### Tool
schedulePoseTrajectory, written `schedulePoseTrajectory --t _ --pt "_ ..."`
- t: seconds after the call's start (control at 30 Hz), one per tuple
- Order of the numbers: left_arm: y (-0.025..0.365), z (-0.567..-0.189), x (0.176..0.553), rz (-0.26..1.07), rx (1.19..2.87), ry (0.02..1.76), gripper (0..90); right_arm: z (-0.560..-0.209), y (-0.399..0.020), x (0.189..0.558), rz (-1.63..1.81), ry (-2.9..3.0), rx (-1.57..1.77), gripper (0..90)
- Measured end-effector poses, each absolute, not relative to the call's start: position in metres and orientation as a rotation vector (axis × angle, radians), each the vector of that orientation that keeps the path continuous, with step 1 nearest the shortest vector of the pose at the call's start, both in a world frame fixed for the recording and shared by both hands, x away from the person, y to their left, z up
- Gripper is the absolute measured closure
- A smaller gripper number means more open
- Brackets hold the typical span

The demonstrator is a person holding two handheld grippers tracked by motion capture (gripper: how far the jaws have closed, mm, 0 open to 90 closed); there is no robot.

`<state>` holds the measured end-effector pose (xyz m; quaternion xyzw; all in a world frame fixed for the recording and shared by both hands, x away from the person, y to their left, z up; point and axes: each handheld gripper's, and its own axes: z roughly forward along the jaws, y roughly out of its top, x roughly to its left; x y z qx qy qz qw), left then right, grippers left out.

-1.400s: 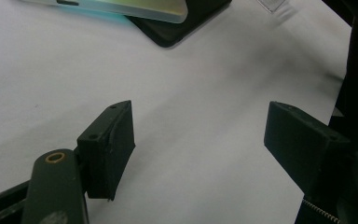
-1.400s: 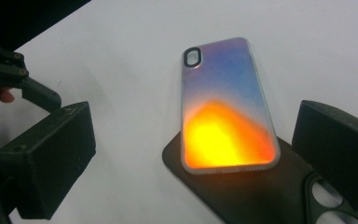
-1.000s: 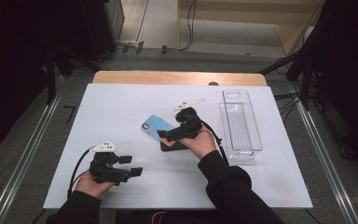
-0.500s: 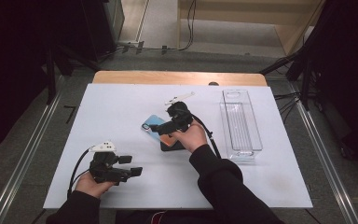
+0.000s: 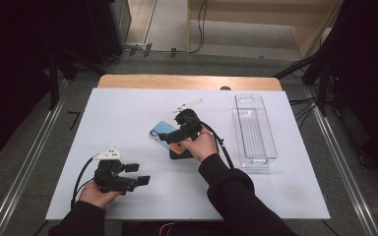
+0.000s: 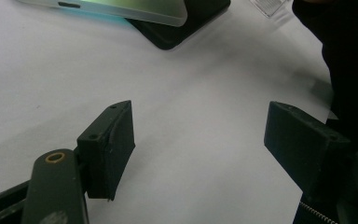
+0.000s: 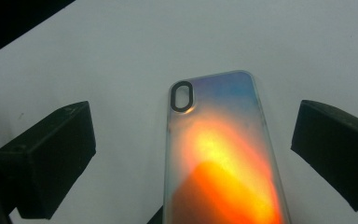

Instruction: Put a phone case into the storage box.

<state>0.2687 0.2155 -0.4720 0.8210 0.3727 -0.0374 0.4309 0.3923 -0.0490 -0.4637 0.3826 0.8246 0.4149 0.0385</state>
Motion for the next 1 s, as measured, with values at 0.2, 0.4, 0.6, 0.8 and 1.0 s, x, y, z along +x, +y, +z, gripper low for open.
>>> schedulePoseTrajectory --t 0.2,0.4,0.6,0.8,1.0 --pt "0.216 -0.473 0.269 -0.095 2.045 0.928 24.8 -0.472 -0.049 0.394 1.267 2.532 1.175 0.0" --pt "0.217 -0.472 0.269 -0.095 2.044 0.928 24.7 -0.481 -0.051 0.396 1.261 2.536 1.191 0.0" --pt "0.216 -0.473 0.269 -0.096 2.044 0.926 24.8 -0.489 -0.052 0.396 1.234 2.539 1.211 0.0" --pt "0.216 -0.472 0.269 -0.096 2.046 0.927 24.8 -0.498 -0.05 0.395 1.19 2.547 1.21 0.0" --pt "0.216 -0.472 0.269 -0.096 2.044 0.925 24.7 -0.503 -0.048 0.394 1.157 2.552 1.215 0.0"
